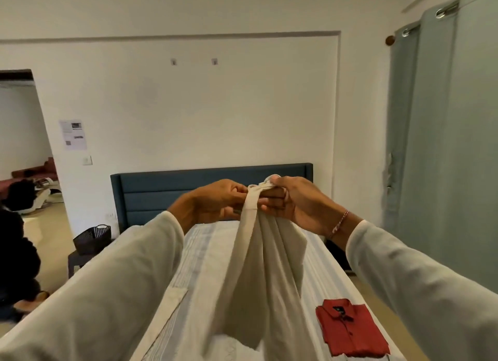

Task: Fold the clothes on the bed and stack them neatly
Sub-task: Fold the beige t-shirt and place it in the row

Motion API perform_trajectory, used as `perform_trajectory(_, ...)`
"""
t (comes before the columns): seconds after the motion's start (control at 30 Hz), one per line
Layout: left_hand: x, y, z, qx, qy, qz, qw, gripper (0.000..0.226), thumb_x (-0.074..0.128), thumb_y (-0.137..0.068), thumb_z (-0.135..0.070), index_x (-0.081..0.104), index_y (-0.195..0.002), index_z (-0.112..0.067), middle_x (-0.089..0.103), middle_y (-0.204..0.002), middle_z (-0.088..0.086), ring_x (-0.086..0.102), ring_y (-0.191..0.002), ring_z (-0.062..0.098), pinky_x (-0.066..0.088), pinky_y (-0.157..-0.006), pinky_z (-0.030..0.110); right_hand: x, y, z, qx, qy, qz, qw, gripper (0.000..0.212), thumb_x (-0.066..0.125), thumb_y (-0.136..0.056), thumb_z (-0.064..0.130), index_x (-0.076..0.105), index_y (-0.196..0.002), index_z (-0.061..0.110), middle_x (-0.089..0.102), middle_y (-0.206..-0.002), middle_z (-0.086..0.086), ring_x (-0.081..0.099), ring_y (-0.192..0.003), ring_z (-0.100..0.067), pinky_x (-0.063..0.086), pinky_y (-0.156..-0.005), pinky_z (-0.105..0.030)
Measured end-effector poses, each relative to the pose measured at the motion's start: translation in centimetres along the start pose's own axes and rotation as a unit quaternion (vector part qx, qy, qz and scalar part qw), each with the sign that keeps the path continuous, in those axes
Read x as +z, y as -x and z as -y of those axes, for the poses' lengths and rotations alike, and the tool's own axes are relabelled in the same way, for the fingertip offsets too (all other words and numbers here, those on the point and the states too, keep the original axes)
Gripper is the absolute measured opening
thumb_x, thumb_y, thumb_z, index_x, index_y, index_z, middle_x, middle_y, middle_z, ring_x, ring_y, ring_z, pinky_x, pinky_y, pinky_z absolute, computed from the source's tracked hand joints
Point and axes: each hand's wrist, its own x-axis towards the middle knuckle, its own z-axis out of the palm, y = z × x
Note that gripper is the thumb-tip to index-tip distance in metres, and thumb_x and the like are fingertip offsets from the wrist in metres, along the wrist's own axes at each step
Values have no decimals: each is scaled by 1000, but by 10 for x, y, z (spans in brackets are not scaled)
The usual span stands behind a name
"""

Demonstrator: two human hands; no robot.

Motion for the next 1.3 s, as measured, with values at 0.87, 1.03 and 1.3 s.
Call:
perform_trajectory(0.87,31,-4,1,223,-167,31,960,23,46,-106,-19,68,-101,-16,70,-95,5,68,-88,22,57,-83,32,-45,-5,-22,-110,365,114,917,44,67,-87,24,62,-130,15,71,-119,-8,71,-108,-26,58,-95,-40)
perform_trajectory(1.03,3,3,18,195,-157,-127,960,19,50,-106,-26,66,-114,-24,67,-116,-1,64,-107,19,56,-90,32,-55,-8,-19,-127,443,62,885,28,67,-89,38,75,-103,15,73,-94,-4,69,-91,-21,60,-86,-32)
perform_trajectory(1.3,-59,14,47,155,-152,-415,884,17,59,-98,-7,72,-95,-17,70,-92,3,63,-84,14,48,-70,25,-101,-23,-10,-194,447,-133,863,35,67,-93,39,63,-101,5,65,-93,-7,57,-81,-14,51,-75,-30)
